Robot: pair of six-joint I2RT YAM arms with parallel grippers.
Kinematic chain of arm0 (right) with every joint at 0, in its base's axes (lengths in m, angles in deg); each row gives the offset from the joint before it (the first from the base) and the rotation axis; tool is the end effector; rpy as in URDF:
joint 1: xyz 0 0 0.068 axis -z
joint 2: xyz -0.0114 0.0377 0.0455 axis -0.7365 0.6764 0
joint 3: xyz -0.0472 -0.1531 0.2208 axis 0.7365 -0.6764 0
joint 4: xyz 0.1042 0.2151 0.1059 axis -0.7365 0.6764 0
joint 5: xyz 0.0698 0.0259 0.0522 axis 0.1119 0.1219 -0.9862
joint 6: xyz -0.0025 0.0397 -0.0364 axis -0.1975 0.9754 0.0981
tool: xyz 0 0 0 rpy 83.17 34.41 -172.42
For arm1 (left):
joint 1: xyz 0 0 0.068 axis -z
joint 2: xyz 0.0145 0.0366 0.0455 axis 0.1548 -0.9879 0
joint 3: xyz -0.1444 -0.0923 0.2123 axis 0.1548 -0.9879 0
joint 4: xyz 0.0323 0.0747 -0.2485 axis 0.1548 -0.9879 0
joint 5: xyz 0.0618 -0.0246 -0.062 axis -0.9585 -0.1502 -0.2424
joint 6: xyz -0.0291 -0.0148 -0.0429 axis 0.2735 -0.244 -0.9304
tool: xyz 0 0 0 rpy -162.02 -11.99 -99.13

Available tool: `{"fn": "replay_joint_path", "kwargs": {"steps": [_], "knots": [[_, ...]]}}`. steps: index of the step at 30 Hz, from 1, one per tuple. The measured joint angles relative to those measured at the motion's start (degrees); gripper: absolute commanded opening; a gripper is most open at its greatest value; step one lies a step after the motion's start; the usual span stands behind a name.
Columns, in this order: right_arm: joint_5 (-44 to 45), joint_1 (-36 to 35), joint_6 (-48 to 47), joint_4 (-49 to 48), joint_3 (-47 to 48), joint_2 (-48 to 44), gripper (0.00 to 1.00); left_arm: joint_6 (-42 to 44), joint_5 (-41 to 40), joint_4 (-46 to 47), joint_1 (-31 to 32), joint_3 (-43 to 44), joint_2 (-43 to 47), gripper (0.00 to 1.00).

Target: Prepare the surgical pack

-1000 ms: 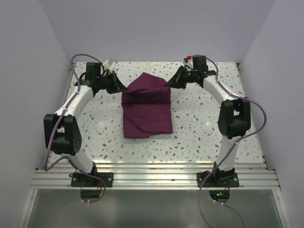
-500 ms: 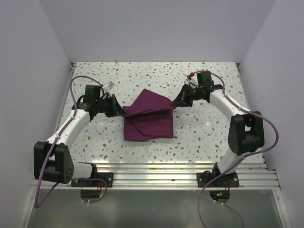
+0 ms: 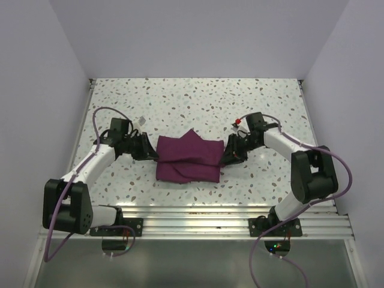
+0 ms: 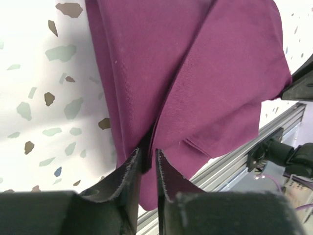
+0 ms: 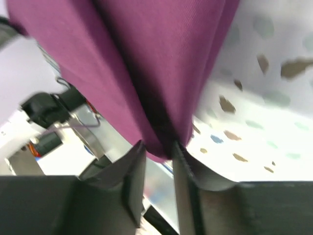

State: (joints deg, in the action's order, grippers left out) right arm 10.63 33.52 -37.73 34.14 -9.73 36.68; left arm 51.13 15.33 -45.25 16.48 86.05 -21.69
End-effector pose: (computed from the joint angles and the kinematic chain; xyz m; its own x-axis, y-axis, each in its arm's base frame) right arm 0.2883 0.0964 0.1896 -0.9970 0.0757 -0.0174 0.0398 0.6906 0.7221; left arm 0.2478 -0.0519 0.2132 -0.9203 -0.2369 -0.3114 0.0130 0.7768 -0.6296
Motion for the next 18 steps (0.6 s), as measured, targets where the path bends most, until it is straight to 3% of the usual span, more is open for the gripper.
{"fn": "replay_joint_path", "kwargs": {"steps": [5, 8, 12, 18], "knots": [[1.53, 0.09, -5.01, 5.99, -3.17, -2.51, 0.39, 1.75, -0.79, -2.54, 0.00, 0.02, 0.98, 0.28], [4.83, 0.02, -5.38, 7.67, -2.10, -5.99, 0.64, 2.32, -2.21, -4.96, 0.00, 0.55, 1.46, 0.34], [6.88, 0.02, -4.87, 6.25, 7.96, -6.75, 0.72, 3.41, -4.79, -7.39, 0.00, 2.16, 4.35, 0.34], [6.38, -1.95, -4.90, -2.03, 25.55, 5.73, 0.81, 4.87, -8.52, -7.85, 0.00, 3.74, 6.54, 0.33]]}}
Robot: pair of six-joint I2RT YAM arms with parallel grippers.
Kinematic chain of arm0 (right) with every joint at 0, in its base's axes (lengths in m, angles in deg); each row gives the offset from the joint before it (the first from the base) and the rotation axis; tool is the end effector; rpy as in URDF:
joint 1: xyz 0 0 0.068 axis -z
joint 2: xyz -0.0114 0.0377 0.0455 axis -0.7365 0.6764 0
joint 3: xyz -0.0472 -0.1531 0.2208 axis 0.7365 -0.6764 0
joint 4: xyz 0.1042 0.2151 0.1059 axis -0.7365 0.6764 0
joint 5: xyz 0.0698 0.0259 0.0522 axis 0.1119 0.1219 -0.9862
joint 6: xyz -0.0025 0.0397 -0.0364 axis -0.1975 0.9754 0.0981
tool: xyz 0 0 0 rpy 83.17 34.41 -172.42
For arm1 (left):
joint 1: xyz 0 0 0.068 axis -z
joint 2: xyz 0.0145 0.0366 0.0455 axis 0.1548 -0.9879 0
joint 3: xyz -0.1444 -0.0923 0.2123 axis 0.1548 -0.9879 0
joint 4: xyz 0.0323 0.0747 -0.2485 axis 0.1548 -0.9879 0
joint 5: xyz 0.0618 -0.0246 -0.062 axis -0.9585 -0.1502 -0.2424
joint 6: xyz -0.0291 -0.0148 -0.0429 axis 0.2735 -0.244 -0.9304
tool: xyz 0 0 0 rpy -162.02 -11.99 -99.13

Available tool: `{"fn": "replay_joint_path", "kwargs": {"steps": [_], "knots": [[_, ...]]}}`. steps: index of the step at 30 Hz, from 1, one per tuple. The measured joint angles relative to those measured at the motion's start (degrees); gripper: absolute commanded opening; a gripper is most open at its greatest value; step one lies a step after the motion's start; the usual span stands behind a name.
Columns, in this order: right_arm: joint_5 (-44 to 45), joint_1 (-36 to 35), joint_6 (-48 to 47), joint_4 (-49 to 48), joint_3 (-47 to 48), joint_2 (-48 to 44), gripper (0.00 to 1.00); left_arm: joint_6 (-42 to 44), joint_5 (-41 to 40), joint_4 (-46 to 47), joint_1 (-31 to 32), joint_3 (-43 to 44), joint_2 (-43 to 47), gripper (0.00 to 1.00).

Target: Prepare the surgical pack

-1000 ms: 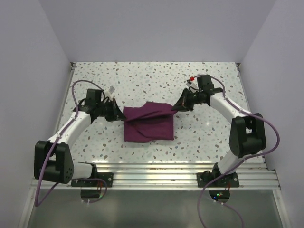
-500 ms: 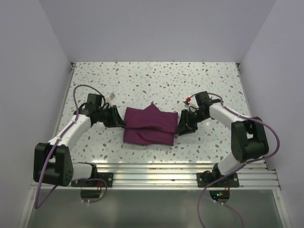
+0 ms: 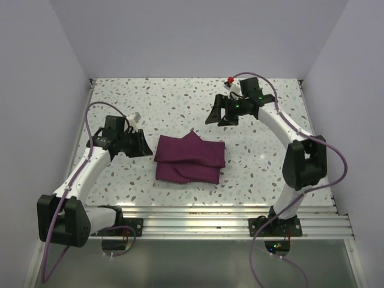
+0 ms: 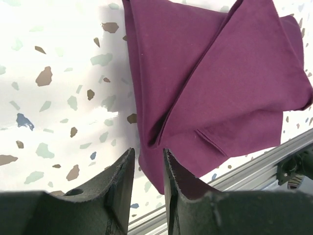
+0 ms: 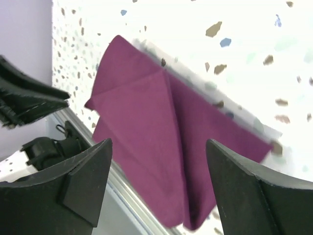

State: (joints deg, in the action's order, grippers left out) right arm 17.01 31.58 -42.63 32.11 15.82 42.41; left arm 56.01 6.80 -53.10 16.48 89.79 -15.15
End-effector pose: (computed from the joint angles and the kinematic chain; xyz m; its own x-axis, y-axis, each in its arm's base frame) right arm 0.3611 0.1246 0.2887 -0.8898 0.0389 -0.4546 -0.3024 0.6957 0.6515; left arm 0.2333 -0.0452 0.2488 -0.8770 -0.1988 -0.4375 0.0535 0.8644 -0.5000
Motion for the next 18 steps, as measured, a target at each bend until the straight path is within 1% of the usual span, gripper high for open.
{"fn": "replay_joint_path", "kwargs": {"steps": [4, 8, 11, 14, 15, 17, 18], "knots": [[0.00, -3.82, -0.68, -1.01, 6.75, 11.30, 0.82, 0.98, -1.22, -0.13, 0.00, 0.00, 0.04, 0.32], [-0.42, -7.43, -1.55, -0.02, 11.67, 19.85, 0.80, 1.86, -1.97, -0.31, 0.00, -0.33, 0.92, 0.31], [-0.81, -9.40, -2.19, 0.98, 14.14, 23.96, 0.73, 2.19, -2.08, -0.46, -0.02, -0.48, 2.23, 0.31], [-1.81, -10.56, -2.49, 1.97, 14.97, 25.22, 0.61, 2.58, -2.10, -0.52, -0.02, -0.52, 3.30, 0.31], [-2.10, -10.86, -2.56, 2.36, 14.97, 25.22, 0.45, 2.62, -2.10, -0.55, -0.02, -0.52, 3.45, 0.30], [-2.67, -11.39, -2.80, 2.60, 15.02, 25.22, 0.23, 2.99, -2.34, -0.63, -0.02, -0.52, 3.65, 0.30], [-2.99, -11.61, -3.02, 2.73, 14.97, 25.20, 0.14, 3.04, -2.49, -0.70, -0.04, -0.52, 3.65, 0.30]]}}
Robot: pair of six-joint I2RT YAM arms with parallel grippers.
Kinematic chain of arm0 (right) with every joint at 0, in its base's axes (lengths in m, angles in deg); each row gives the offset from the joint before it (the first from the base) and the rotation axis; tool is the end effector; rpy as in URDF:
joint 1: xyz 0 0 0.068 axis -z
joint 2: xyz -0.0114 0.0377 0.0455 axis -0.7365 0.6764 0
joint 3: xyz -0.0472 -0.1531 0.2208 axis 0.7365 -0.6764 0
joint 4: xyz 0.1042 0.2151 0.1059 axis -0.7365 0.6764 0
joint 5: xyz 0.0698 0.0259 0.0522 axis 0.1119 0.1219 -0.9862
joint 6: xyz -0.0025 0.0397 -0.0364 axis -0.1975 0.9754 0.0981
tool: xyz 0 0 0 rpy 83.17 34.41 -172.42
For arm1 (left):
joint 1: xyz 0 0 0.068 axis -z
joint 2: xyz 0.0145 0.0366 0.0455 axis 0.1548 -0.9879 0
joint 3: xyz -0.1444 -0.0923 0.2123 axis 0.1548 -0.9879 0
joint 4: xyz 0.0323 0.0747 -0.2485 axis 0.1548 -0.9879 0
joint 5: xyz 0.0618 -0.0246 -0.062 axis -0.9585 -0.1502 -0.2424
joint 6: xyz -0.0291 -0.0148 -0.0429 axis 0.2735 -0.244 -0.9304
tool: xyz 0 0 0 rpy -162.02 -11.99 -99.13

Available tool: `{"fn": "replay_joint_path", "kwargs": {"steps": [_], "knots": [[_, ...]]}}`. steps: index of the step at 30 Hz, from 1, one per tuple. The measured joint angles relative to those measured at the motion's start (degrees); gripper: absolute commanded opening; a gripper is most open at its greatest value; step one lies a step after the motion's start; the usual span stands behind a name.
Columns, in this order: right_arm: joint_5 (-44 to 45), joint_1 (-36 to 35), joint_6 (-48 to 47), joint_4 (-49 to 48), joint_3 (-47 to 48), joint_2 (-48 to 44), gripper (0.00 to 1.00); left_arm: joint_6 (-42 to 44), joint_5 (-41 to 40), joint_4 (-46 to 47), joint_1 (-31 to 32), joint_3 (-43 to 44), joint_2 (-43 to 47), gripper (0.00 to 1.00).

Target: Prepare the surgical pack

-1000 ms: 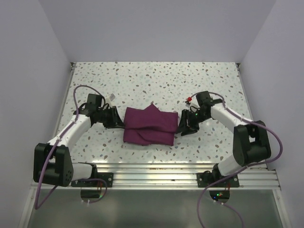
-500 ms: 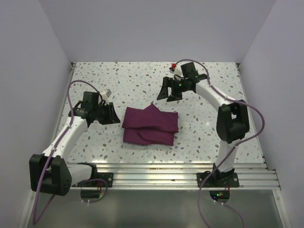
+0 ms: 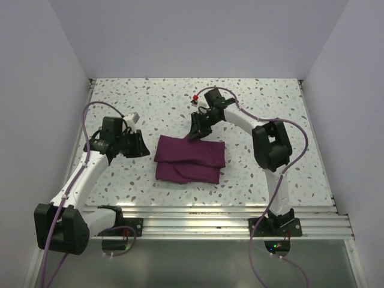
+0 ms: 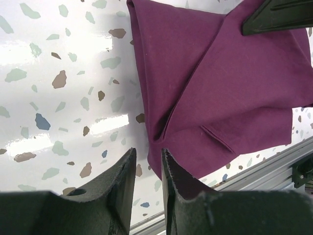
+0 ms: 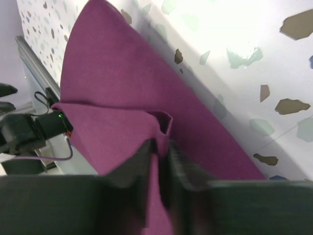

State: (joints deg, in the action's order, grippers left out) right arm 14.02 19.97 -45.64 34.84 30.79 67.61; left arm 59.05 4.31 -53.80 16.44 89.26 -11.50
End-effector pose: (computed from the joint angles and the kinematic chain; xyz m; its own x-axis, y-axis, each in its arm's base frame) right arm 0.4006 0.2338 0.1893 -0.9342 -0.2252 -0.2767 -0.3559 0.6432 0.6779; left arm 0.2230 -0.0422 0.2581 -0.8461 -0.1616 -0.5079 0.0978 0.8897 -0.4460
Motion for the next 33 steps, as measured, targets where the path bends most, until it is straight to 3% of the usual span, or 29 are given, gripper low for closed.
{"fn": "replay_joint_path", "kwargs": {"steps": [2, 13, 17, 18, 21, 23, 25, 30, 33], "knots": [[-0.22, -0.42, -0.17, 0.00, -1.09, -0.52, 0.07, 0.02, -0.24, -0.24, 0.00, 0.00, 0.00, 0.30], [-1.25, -4.70, 0.04, 3.61, -6.71, -15.32, 0.07, 0.02, -0.46, -0.33, -1.07, 0.02, -3.39, 0.29], [-1.99, -10.93, 0.59, 3.48, -15.26, -23.78, 0.18, -0.02, -0.90, -0.31, -1.84, 0.02, -4.63, 0.27], [-1.97, -13.03, 0.87, 2.95, -18.45, -25.64, 0.26, -0.02, -1.20, -0.31, -1.97, 0.02, -4.96, 0.28], [-1.99, -19.02, 2.25, 2.23, -28.46, -29.03, 0.32, -0.02, -1.84, -0.35, -2.69, 0.17, -6.27, 0.28], [-1.90, -22.03, 3.30, 3.06, -34.34, -29.40, 0.54, -0.02, -2.16, -0.35, -2.97, 0.46, -7.26, 0.28], [-0.96, -22.69, 3.43, 5.09, -37.44, -29.42, 0.66, -0.02, -2.34, -0.37, -3.02, 0.81, -8.33, 0.28], [4.74, -18.18, 3.10, 9.29, -33.83, -32.50, 0.64, -0.02, -2.14, -0.35, -3.02, 1.77, -11.37, 0.28], [7.56, -10.56, 4.20, 9.05, -30.49, -35.43, 0.50, -0.02, -1.68, -0.20, -3.02, 2.05, -13.44, 0.27]]}}
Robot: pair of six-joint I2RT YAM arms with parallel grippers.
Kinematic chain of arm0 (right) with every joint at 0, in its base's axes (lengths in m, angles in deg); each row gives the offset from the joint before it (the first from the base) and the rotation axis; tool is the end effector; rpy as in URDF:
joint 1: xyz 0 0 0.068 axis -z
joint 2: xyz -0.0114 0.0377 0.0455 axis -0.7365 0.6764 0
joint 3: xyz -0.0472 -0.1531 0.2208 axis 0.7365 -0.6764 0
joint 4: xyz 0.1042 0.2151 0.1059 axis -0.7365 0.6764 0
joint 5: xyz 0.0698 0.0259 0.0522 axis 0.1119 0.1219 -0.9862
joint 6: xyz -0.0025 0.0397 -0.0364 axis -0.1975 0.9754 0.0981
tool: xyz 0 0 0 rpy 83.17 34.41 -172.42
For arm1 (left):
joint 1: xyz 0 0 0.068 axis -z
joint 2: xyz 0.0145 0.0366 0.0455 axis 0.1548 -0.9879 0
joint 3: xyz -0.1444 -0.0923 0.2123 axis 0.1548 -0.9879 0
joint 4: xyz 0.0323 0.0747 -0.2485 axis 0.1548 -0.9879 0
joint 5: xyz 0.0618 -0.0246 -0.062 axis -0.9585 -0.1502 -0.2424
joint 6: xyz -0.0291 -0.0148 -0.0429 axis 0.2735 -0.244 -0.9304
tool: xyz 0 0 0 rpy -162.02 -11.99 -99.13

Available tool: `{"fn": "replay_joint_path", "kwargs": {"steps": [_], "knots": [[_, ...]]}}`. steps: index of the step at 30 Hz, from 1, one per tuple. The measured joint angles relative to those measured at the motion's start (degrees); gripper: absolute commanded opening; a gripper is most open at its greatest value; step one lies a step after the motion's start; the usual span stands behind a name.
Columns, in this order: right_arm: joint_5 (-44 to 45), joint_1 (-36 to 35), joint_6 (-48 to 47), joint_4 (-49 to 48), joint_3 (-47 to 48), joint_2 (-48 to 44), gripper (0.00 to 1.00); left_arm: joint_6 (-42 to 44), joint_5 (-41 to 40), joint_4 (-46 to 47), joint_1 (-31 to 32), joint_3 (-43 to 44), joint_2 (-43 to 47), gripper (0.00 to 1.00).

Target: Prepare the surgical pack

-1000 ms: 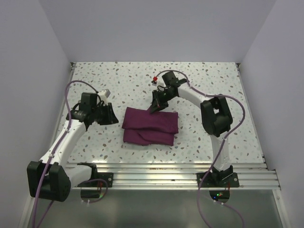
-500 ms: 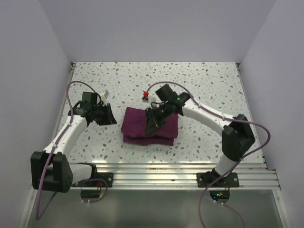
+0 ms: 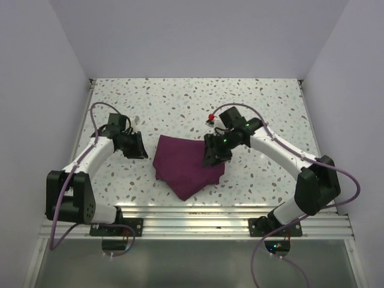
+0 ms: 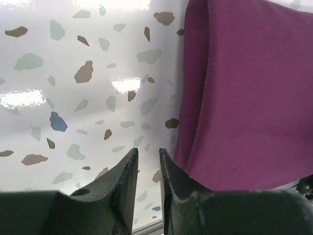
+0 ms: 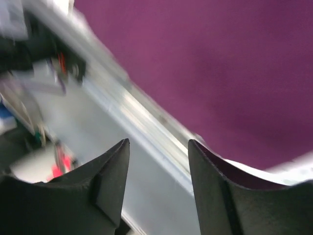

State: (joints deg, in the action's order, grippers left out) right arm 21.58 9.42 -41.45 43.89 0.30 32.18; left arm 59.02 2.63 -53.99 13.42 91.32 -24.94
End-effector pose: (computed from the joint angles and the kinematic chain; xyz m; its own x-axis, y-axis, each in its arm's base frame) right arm 0.2307 0.2043 0.2511 -0.9249 -0.3263 -0.1952 -0.3758 0.7062 0.6001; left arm 0.2585 -0.0321 0.2161 -0.9181 -0.2029 -0.3405 -0.0494 0.9110 -0.4095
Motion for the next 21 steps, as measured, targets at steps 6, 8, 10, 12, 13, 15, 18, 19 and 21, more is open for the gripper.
{"fn": "replay_joint_path", "kwargs": {"steps": [6, 8, 10, 12, 13, 15, 18, 19, 21], "knots": [[10.60, 11.85, 2.99, 1.95, 1.22, -1.86, 0.14, -0.07, 1.55, 0.15, 0.00, 0.02, -5.75, 0.19], [13.84, 12.76, 3.69, 3.48, 1.14, -1.86, 0.14, -0.09, 1.88, 0.11, 0.00, 0.00, -7.56, 0.17], [16.46, 13.79, 4.17, 4.44, 0.68, -1.57, 0.14, -0.17, 1.64, -0.04, 0.00, 0.00, -8.59, 0.18], [17.99, 14.80, 4.31, 5.16, 0.46, -0.28, 0.14, -0.50, 0.33, -0.39, 0.00, 0.00, -8.50, 0.23], [18.56, 15.34, 4.33, 5.22, 0.39, 0.96, 0.14, -0.68, -1.18, -0.68, 0.00, 0.02, -8.17, 0.24], [19.19, 16.04, 4.31, 5.16, 0.13, 4.39, 0.14, -1.16, -4.39, -1.62, 0.00, 0.42, -7.21, 0.31], [18.64, 16.31, 4.33, 4.52, -0.37, 10.19, 0.14, -1.38, -8.61, -2.99, 0.00, 2.32, -4.07, 0.44], [18.01, 16.28, 4.33, 4.20, -0.42, 11.98, 0.14, -1.31, -9.09, -2.93, 0.00, 3.02, -2.64, 0.46], [15.87, 16.28, 4.35, 3.06, -0.28, 15.47, 0.14, -1.07, -9.29, -2.69, 0.00, 4.31, 0.68, 0.46]]}}
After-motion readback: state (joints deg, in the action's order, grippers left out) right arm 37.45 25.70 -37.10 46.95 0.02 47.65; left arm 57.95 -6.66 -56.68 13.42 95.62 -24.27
